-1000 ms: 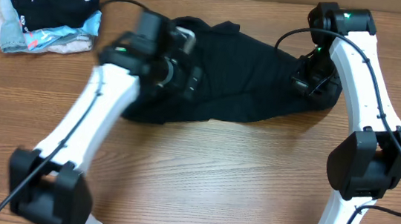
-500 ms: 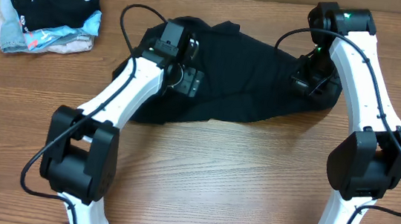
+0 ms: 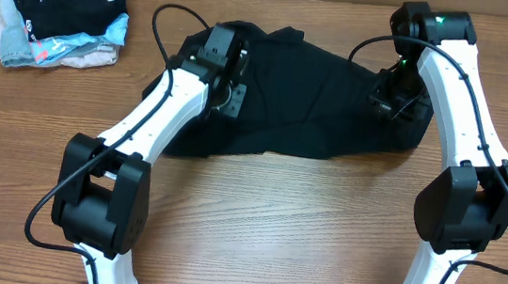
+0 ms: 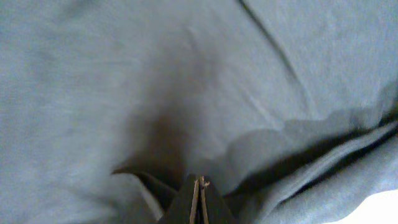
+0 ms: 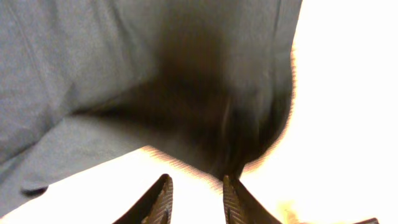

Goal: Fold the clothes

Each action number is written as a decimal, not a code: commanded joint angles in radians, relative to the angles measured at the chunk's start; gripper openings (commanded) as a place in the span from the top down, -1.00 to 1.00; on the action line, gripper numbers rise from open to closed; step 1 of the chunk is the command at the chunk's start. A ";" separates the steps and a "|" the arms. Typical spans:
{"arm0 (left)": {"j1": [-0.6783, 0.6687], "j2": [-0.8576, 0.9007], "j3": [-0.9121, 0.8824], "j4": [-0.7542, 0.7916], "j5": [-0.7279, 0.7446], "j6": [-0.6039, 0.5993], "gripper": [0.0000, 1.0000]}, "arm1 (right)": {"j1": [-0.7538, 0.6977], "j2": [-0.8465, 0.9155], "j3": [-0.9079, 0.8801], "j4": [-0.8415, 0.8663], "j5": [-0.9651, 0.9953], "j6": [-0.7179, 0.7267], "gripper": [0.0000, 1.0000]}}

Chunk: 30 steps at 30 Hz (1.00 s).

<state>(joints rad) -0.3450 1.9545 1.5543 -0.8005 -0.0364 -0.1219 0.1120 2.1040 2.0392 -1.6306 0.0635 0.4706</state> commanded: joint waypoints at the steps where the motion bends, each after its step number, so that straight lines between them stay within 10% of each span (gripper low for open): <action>1: 0.000 -0.093 0.140 -0.050 -0.100 -0.043 0.92 | -0.001 -0.011 0.002 0.006 0.033 0.000 0.40; 7: 0.000 -0.227 0.244 -0.180 -0.172 -0.056 0.92 | -0.001 -0.011 0.002 0.020 0.033 0.000 0.49; 15: 0.001 -0.299 0.242 -0.379 -0.214 -0.149 0.92 | -0.001 -0.011 0.002 0.037 0.012 0.000 -0.72; 30: 0.001 -0.127 0.239 -0.500 -0.214 -0.209 0.92 | 0.032 -0.011 -0.249 0.207 -0.124 -0.042 -0.81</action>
<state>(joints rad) -0.3450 1.7935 1.7885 -1.2980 -0.2333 -0.3092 0.1299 2.1036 1.8469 -1.4620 -0.0307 0.4454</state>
